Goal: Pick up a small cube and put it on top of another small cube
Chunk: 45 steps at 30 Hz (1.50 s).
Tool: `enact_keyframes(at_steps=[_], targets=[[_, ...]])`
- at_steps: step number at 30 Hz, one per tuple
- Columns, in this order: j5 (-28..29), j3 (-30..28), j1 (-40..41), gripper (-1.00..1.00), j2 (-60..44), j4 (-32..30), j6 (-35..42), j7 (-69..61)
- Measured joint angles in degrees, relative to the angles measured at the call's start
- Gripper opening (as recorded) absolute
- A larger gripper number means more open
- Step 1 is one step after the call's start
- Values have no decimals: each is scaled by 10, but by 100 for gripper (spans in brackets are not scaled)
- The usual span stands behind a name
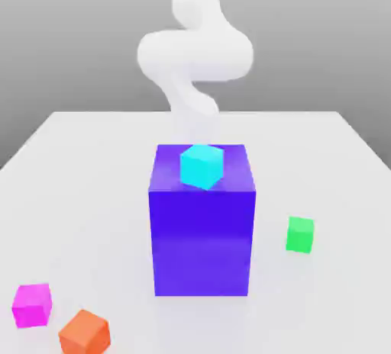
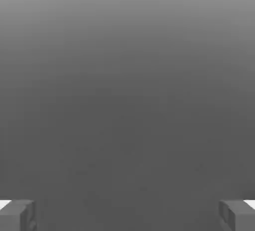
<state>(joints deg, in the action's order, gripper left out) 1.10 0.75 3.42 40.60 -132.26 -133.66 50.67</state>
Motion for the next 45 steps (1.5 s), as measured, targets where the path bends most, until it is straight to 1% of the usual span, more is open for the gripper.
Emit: enact_keyframes(at_steps=[9,17,22,27,32,33,39,45], targets=[[43,9,109,0,-191,-17,-67,179],[60,-18,176,0,-357,-32,-126,320],[35,-36,215,0,-459,-42,-165,383],[-25,-46,243,0,-560,-51,-204,420],[-49,-35,259,0,-664,-35,-279,416],[-50,-33,260,-100,-675,-33,-287,416],[-50,-33,261,-100,-681,-31,-292,416],[-38,-40,255,-100,-584,-49,-220,423]])
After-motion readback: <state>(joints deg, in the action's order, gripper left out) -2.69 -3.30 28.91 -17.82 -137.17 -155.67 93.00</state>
